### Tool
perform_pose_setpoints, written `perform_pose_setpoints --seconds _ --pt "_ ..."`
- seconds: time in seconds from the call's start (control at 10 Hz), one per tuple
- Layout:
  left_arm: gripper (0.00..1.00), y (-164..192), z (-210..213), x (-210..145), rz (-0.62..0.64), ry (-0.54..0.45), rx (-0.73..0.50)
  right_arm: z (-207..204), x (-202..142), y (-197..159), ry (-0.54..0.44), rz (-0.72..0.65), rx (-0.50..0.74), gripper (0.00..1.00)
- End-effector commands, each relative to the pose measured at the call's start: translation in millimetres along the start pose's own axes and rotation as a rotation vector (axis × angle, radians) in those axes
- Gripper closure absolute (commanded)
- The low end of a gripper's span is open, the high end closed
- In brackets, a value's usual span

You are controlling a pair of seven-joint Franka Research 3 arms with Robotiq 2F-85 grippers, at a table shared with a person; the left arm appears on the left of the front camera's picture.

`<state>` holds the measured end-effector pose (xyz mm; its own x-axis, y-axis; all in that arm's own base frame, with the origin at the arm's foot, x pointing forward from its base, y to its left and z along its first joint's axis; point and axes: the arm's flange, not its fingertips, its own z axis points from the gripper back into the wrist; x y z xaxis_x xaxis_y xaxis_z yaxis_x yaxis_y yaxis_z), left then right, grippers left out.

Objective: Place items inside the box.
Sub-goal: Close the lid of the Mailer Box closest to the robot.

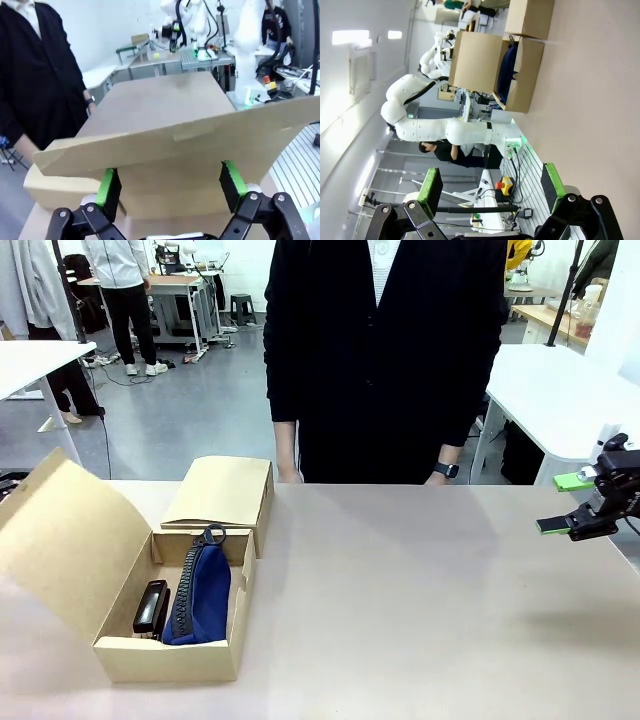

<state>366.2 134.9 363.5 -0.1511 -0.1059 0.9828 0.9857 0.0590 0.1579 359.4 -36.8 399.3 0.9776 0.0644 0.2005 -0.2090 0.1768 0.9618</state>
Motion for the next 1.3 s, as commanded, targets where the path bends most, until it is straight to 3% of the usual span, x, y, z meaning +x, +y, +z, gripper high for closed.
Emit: perform_pose_setpoints --seconds 0.0,0.3,0.6,0.9,1.2 --pt "0.0 -8.5 -44.7 -8.4 -0.037 -0.011 0.003 1.8 1.7 3.9 -0.01 0.001 0.019 0.0" --pt "0.0 -11.4 -126.8 -13.8 0.002 0.02 0.007 1.8 1.7 3.9 -0.01 0.001 0.019 0.0" --pt "0.0 -31.9 -181.8 -27.2 0.007 0.162 -0.046 1.8 1.7 3.9 -0.01 0.001 0.019 0.0" --pt "0.0 -42.1 -197.2 -43.4 0.018 0.251 -0.147 1.8 1.7 3.9 -0.01 0.001 0.019 0.0" --pt "0.0 -48.8 -191.9 -45.3 -0.029 0.302 -0.164 1.8 1.7 3.9 -0.01 0.001 0.019 0.0"
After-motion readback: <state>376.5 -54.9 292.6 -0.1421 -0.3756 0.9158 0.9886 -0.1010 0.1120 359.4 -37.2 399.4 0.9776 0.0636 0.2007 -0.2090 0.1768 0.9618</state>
